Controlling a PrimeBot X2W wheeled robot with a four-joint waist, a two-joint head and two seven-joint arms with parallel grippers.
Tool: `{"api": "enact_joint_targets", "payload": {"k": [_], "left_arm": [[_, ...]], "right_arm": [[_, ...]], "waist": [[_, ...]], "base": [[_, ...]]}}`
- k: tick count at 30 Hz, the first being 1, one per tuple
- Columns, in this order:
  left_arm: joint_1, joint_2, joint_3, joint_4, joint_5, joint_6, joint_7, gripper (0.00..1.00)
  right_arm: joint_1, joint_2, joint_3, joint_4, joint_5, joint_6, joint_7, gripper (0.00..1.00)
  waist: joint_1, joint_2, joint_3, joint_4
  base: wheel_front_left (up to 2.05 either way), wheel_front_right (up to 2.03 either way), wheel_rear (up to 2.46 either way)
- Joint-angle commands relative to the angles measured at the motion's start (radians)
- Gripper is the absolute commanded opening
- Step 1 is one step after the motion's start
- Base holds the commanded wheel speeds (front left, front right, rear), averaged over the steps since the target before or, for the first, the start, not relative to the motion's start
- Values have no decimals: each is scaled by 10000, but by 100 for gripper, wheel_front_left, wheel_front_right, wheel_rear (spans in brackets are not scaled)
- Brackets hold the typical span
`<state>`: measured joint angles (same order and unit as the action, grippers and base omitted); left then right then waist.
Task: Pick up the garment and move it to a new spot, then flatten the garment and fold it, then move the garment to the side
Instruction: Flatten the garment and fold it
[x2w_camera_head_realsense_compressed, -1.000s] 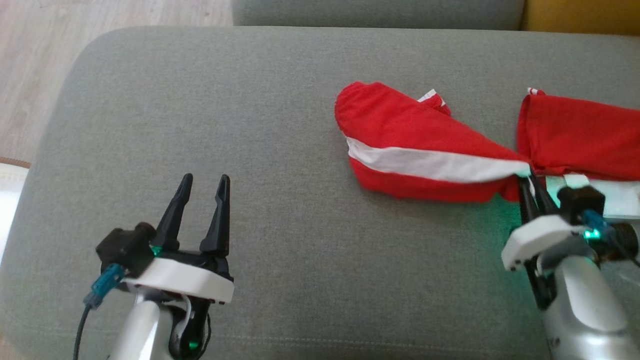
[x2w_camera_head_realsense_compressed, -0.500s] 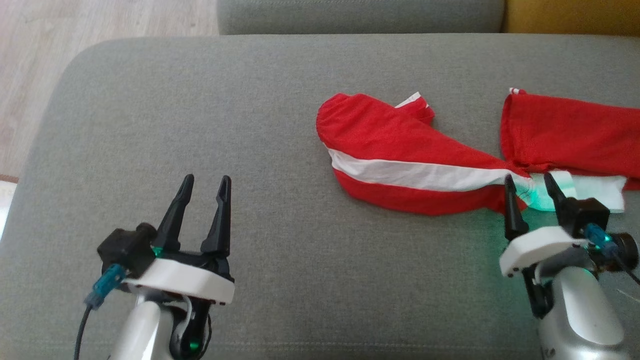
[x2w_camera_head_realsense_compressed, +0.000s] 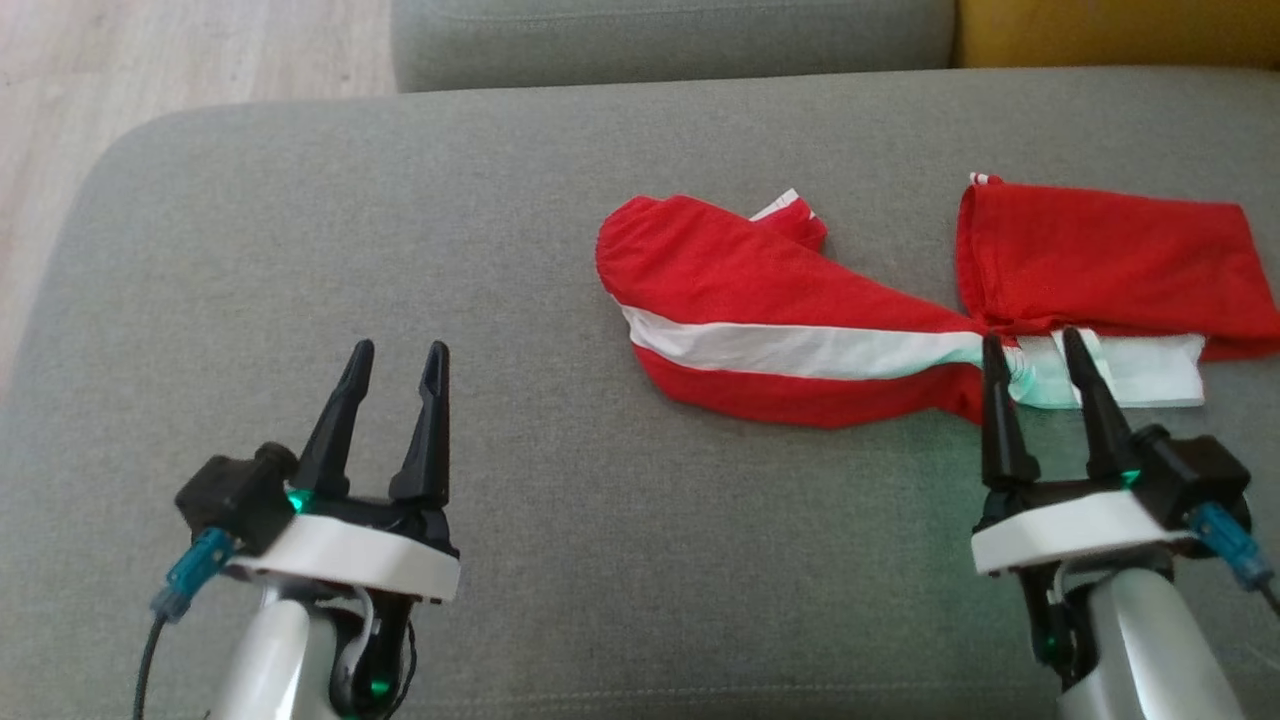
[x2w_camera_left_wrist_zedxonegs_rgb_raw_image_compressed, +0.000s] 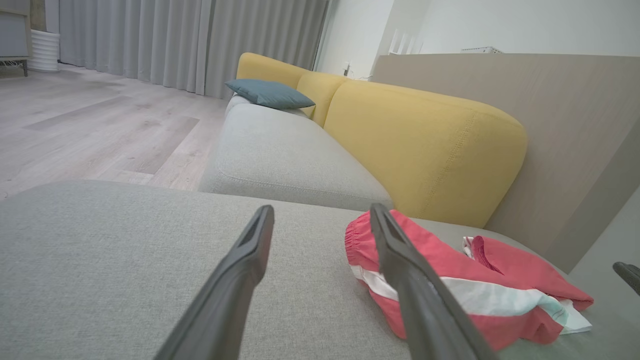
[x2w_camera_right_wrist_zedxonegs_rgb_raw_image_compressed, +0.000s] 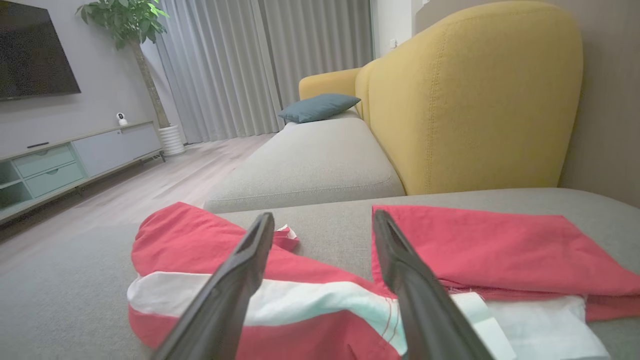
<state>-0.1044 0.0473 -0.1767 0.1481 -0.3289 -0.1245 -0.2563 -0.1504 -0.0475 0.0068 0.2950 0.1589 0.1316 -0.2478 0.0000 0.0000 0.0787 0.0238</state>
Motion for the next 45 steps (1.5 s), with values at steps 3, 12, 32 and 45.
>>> {"api": "enact_joint_targets", "payload": {"k": [3,12,32,45], "left_arm": [[-350,30,399,-425,-66,-61,-55,100],[-850,30,13,-378,-134,-61,-55,100],[-1191,30,-664,211,-784,-61,-55,100],[-1203,30,-578,206,-780,-61,-55,100]], "right_arm": [[-76,-29,437,-565,69,-9,-109,100],[-689,-28,1334,-831,-232,-9,259,100],[-4062,-30,2804,3017,-3332,-9,2247,100],[-4538,-29,2012,4053,-3712,-9,1392,0]], "waist": [[0,0,210,-143],[0,0,786,100],[0,0,1604,2844],[0,0,1586,2694]], "base": [[0,0,0],[0,0,0],[0,0,0],[0,0,0]]}}
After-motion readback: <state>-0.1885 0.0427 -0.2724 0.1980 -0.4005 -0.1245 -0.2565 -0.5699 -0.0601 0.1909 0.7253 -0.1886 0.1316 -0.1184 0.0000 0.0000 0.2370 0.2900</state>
